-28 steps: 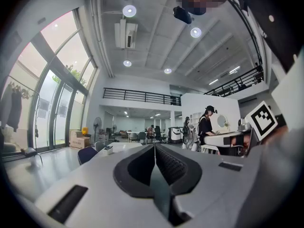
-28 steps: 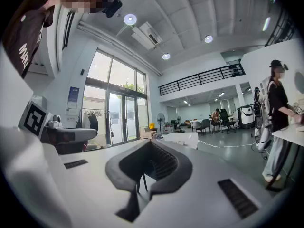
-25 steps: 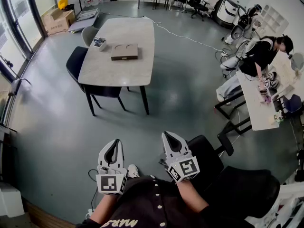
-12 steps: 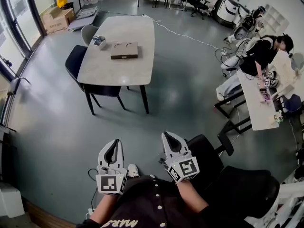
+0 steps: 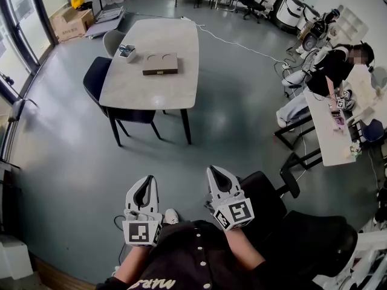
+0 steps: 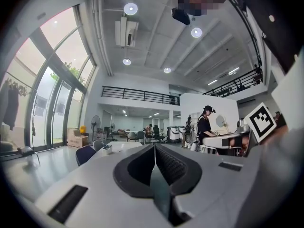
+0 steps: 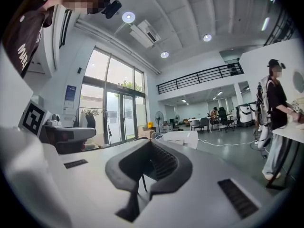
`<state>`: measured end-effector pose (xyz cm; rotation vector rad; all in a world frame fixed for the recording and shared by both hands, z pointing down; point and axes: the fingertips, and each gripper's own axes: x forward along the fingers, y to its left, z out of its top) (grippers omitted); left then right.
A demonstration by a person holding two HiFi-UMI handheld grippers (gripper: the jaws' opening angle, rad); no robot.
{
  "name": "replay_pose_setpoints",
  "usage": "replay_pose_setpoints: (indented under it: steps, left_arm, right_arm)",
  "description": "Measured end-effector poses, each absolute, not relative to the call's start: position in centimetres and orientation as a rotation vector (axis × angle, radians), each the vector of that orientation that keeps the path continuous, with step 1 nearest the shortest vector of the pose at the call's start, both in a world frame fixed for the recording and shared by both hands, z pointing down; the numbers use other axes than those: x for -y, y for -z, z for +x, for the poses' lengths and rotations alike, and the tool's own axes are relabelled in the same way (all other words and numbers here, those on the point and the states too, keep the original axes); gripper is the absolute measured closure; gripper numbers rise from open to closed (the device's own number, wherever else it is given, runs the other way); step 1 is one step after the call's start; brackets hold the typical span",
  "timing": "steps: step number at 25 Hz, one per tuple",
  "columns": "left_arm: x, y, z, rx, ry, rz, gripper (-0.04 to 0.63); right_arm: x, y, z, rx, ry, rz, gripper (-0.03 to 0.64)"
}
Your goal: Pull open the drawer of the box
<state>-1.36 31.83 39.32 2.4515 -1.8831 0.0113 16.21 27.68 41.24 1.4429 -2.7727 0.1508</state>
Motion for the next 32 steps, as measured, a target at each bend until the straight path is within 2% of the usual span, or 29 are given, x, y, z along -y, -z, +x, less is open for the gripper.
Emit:
replay_pose_setpoints:
  steps: [10, 32]
  left_arm:
    - [-31.4, -39.9, -3.3, 1.877, -0.025, 2.448, 0.578]
    - [-25.4, -40.7, -3.7, 1.847, -0.055, 2.441, 0.578]
  right_arm:
    - [-27.5, -41.9, 13.9, 2.775, -0.179, 1.428, 0.620]
    - [-21.0, -42.5, 13.6, 2.758, -0.217, 1.440, 0.620]
